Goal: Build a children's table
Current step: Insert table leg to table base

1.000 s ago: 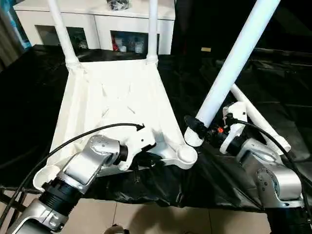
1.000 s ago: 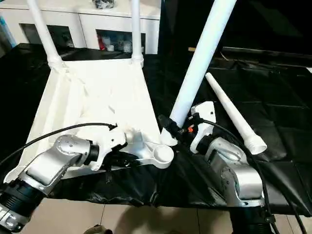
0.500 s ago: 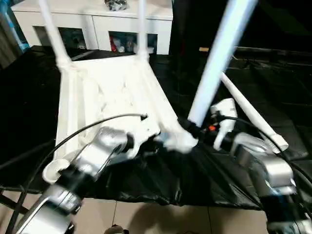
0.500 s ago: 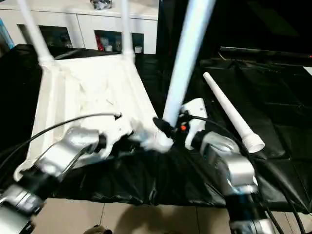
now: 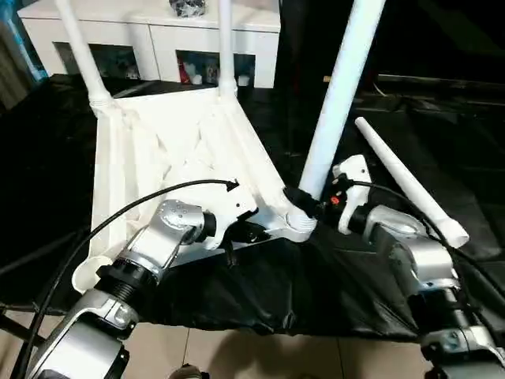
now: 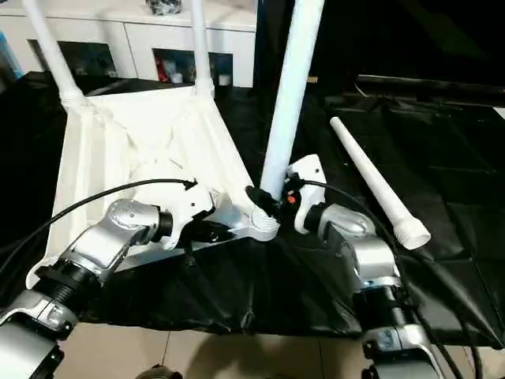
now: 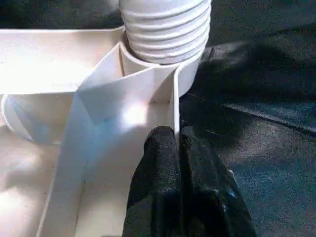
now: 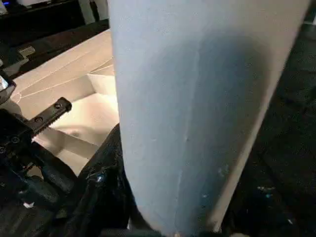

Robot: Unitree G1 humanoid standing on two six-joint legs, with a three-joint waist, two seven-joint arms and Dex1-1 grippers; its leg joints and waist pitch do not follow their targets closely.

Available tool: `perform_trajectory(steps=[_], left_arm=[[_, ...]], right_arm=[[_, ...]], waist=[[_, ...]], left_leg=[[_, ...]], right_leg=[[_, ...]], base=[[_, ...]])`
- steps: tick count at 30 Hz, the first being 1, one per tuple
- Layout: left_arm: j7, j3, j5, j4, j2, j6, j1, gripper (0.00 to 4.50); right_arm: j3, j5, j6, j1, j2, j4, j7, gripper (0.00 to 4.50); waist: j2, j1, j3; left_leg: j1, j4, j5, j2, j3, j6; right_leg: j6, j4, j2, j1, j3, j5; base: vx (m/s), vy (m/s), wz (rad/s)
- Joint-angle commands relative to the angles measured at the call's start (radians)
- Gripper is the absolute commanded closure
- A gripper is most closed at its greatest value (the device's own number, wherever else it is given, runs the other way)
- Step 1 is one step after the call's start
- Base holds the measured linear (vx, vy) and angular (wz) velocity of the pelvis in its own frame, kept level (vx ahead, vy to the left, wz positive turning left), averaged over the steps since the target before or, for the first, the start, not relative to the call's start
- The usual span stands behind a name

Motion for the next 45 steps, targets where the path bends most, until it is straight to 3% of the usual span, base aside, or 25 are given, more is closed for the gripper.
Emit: perform_trajectory(steps=[1,2,4,10,14,16,22,30,37,45], left_arm=[[-0.013,0.020,-0.020,0.009,0.001,-0.048,-0.001,4.50],[-0.029,0.025,-0.029,0.005,0.005,-0.034,0.004,4.50],[-0.050,0.033,-0.037,-0.003,0.014,-0.019,0.013,4.06],[-0.023,0.044,0.002,0.051,0.039,-0.080,0.017,3.89],[-0.041,0.037,0.013,0.075,0.056,-0.089,0.012,3.89],[-0.048,0.040,0.018,0.083,0.063,-0.086,0.011,4.18],[-0.109,0.007,0.034,0.084,0.078,-0.078,0.017,4.50],[-0.113,0.007,0.044,0.093,0.073,-0.072,0.002,4.50],[-0.172,-0.018,0.054,0.078,0.088,-0.102,0.003,4.50],[-0.190,-0.019,0.048,0.068,0.080,-0.094,-0.001,4.50]], right_arm=[[0.007,-0.012,0.001,0.008,0.000,0.048,0.004,2.61],[0.007,-0.014,-0.006,0.009,0.001,0.054,0.005,2.61],[0.008,-0.017,-0.016,0.010,0.004,0.064,0.007,2.61],[0.008,-0.019,-0.029,0.010,0.014,0.082,0.017,2.61],[0.007,-0.019,-0.036,0.009,0.015,0.087,0.020,2.61],[0.007,-0.020,-0.040,0.010,0.017,0.088,0.021,2.61],[0.011,-0.025,-0.052,0.011,0.021,0.096,0.025,2.61],[0.016,-0.033,-0.061,0.007,0.018,0.105,0.034,2.61],[0.025,-0.042,-0.069,0.006,0.016,0.112,0.043,2.61],[-0.069,0.054,-0.066,0.068,0.049,0.099,0.024,2.61]], waist=[[-0.008,0.005,-0.073],[-0.010,0.004,-0.072],[-0.009,0.004,-0.072],[-0.006,0.003,-0.072],[-0.008,0.003,-0.070],[-0.008,0.003,-0.070],[-0.007,0.002,-0.070],[-0.009,0.001,-0.067],[-0.007,0.000,-0.069],[-0.007,0.002,-0.069]], left_leg=[[0.012,-0.065,-0.182,0.029,-0.020,0.007],[0.012,-0.065,-0.184,0.028,-0.019,0.006],[0.012,-0.065,-0.185,0.027,-0.019,0.007],[0.015,-0.068,-0.206,0.030,-0.020,0.000],[0.017,-0.070,-0.233,0.029,-0.021,-0.009],[0.018,-0.070,-0.236,0.030,-0.022,-0.011],[0.018,-0.071,-0.234,0.030,-0.022,-0.010],[0.022,-0.074,-0.273,0.031,-0.023,-0.019],[0.020,-0.077,-0.269,0.033,-0.025,-0.023],[0.024,-0.079,-0.301,0.036,-0.026,-0.025]], right_leg=[[-0.155,-0.090,-0.086,0.047,0.052,-0.264],[-0.156,-0.090,-0.085,0.046,0.052,-0.263],[-0.155,-0.091,-0.087,0.046,0.052,-0.274],[-0.154,-0.092,-0.085,0.043,0.052,-0.274],[-0.150,-0.096,-0.087,0.043,0.053,-0.312],[-0.148,-0.096,-0.087,0.042,0.053,-0.321],[-0.155,-0.095,-0.088,0.042,0.053,-0.312],[-0.143,-0.103,-0.090,0.037,0.054,-0.374],[-0.154,-0.097,-0.088,0.039,0.053,-0.325],[-0.158,-0.102,-0.091,0.036,0.055,-0.339]], base=[[0.000,0.000,0.00],[0.000,0.000,0.00],[0.000,0.000,0.00],[0.000,0.000,0.00],[0.000,0.000,0.00],[0.000,0.000,0.00],[0.000,0.000,0.00],[0.000,0.000,0.00],[0.000,0.000,0.00],[0.000,0.000,0.00]])
